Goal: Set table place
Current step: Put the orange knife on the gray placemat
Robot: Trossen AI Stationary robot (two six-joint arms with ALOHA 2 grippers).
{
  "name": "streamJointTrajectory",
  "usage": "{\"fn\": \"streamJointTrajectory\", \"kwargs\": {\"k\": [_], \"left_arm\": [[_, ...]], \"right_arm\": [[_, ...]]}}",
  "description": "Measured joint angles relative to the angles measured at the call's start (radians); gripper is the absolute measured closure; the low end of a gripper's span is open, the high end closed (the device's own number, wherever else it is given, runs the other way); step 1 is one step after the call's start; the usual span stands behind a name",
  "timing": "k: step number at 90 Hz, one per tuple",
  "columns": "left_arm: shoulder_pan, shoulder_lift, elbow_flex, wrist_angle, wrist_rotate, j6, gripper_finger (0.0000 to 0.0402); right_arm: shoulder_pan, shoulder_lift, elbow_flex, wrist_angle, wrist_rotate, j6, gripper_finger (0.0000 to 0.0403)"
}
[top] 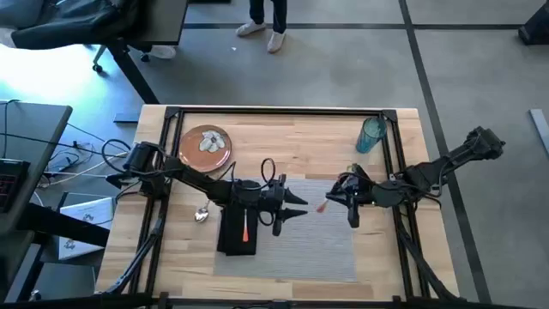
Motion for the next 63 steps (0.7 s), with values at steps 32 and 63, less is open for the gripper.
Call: {"fn": "streamJointTrajectory", "kwargs": {"k": [32, 63], "left_arm": [[-0.045, -0.079, 0.000, -0.164, -0.101, 0.017, 0.0291], [-0.052, -0.056, 0.001, -0.219, -0.155, -0.016, 0.0291]], "right_arm": [[0.059, 0.003, -0.294, 0.368, -0.169, 0.299, 0.0403], [0.059, 0.003, -0.531, 0.570, -0.244, 0.571, 0.0403]]}}
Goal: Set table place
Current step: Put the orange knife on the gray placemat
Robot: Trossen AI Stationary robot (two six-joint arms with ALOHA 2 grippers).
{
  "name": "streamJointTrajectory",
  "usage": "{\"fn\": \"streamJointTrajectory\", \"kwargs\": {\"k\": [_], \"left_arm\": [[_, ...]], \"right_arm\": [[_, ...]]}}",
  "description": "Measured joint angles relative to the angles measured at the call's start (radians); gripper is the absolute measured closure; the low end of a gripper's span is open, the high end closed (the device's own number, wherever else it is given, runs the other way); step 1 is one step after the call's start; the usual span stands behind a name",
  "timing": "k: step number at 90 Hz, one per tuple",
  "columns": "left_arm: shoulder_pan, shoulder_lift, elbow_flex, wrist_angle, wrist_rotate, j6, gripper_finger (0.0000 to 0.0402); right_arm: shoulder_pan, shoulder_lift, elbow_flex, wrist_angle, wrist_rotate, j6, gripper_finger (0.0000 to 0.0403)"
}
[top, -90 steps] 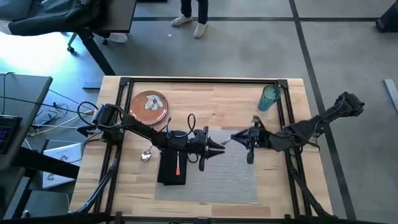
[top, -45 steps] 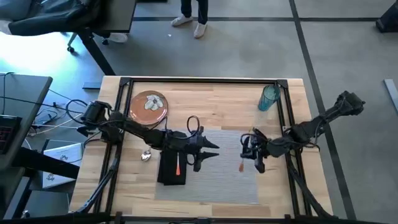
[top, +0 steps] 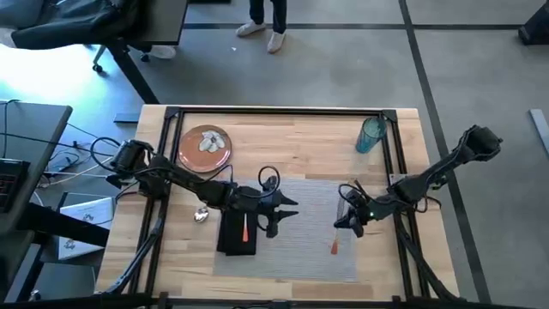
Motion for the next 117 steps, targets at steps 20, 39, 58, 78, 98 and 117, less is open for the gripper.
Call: {"fn": "streamJointTrajectory", "kwargs": {"k": [20, 39, 58, 78, 98, 117], "left_arm": [[0.000, 0.076, 0.001, 0.031, -0.001, -0.019, 0.0291], [0.004, 0.135, 0.000, 0.101, -0.005, -0.019, 0.0291], [0.011, 0.140, 0.000, 0.107, -0.016, 0.002, 0.0291], [0.011, 0.140, 0.000, 0.117, -0.023, 0.018, 0.0291], [0.011, 0.140, 0.000, 0.110, -0.024, 0.020, 0.0291], [0.021, 0.178, 0.000, 0.098, -0.021, 0.026, 0.0291]], "right_arm": [[-0.010, 0.000, -0.051, 0.003, 0.004, 0.097, 0.0403], [-0.014, -0.001, -0.095, 0.003, 0.014, 0.217, 0.0403], [-0.055, 0.000, -0.119, -0.016, 0.020, 0.228, 0.0403], [-0.075, 0.002, -0.130, -0.124, 0.028, 0.263, 0.0403], [-0.075, 0.001, -0.126, -0.136, 0.044, 0.287, 0.0403], [-0.075, 0.001, -0.126, -0.136, 0.076, 0.328, 0.0403]]}}
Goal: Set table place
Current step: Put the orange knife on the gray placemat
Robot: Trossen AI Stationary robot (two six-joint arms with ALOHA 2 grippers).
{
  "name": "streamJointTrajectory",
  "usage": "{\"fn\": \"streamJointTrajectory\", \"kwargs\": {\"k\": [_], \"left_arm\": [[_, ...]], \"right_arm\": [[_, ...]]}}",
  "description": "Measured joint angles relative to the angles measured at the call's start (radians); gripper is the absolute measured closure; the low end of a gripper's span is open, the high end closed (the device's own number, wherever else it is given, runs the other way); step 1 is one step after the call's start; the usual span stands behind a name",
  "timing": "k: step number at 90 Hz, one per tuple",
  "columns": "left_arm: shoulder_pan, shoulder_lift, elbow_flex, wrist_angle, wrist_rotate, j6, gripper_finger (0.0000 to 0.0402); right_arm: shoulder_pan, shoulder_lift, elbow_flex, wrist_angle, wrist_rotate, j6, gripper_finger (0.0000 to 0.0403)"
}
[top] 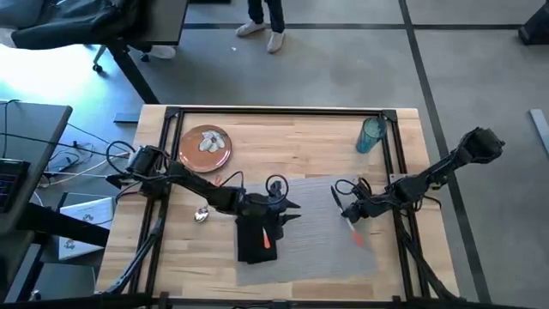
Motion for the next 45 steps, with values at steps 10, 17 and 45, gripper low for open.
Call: {"fn": "streamJointTrajectory", "kwargs": {"k": [10, 17, 45], "left_arm": [[0.010, 0.068, 0.000, 0.016, 0.001, -0.014, 0.0291], [0.013, 0.109, 0.000, 0.024, -0.001, -0.024, 0.0291], [0.019, 0.189, 0.000, 0.027, -0.008, -0.026, 0.0291]], "right_arm": [[0.000, 0.000, 0.000, 0.000, 0.001, 0.014, 0.0403], [0.000, 0.000, 0.000, 0.001, 0.000, 0.022, 0.0403], [0.000, -0.002, 0.002, -0.012, -0.040, 0.117, 0.0403]]}}
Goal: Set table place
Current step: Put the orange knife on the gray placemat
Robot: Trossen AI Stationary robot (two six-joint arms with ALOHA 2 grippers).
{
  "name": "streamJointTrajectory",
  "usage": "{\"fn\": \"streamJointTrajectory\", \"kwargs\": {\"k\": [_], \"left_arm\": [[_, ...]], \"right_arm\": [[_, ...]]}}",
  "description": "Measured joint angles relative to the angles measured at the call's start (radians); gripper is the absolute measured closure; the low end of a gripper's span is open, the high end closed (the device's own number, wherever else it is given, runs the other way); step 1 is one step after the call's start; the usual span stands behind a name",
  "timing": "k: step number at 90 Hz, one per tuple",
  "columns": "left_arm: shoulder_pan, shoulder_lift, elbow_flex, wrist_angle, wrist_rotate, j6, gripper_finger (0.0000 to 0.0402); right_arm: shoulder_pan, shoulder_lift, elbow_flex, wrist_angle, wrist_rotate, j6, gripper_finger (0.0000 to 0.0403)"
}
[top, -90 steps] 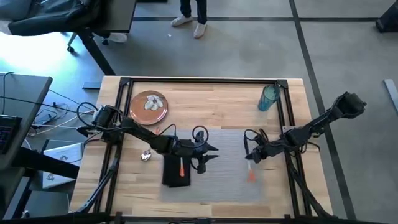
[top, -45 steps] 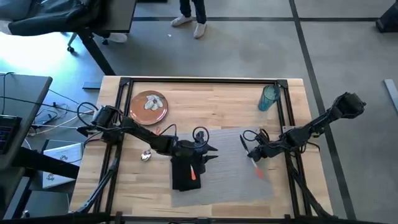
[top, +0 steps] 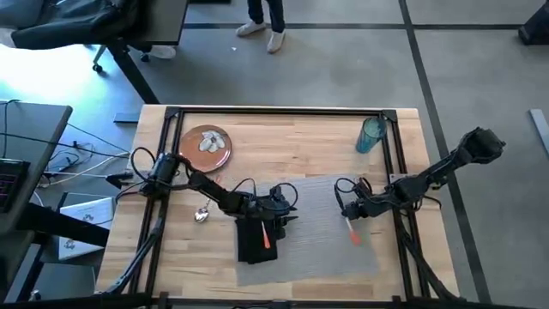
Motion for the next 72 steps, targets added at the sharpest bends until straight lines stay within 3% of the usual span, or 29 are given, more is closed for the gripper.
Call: {"fn": "streamJointTrajectory", "kwargs": {"k": [34, 60, 72], "left_arm": [[-0.008, 0.001, 0.005, -0.149, -0.011, 0.004, 0.0291], [-0.031, 0.001, 0.004, -0.160, -0.024, 0.051, 0.0291], [-0.031, 0.002, 0.003, -0.159, -0.023, 0.051, 0.0291]], "right_arm": [[0.001, 0.000, 0.001, -0.007, -0.006, 0.055, 0.0403], [0.001, -0.002, 0.001, -0.024, -0.048, 0.040, 0.0402], [0.001, -0.002, 0.002, -0.028, -0.049, 0.059, 0.0383]]}}
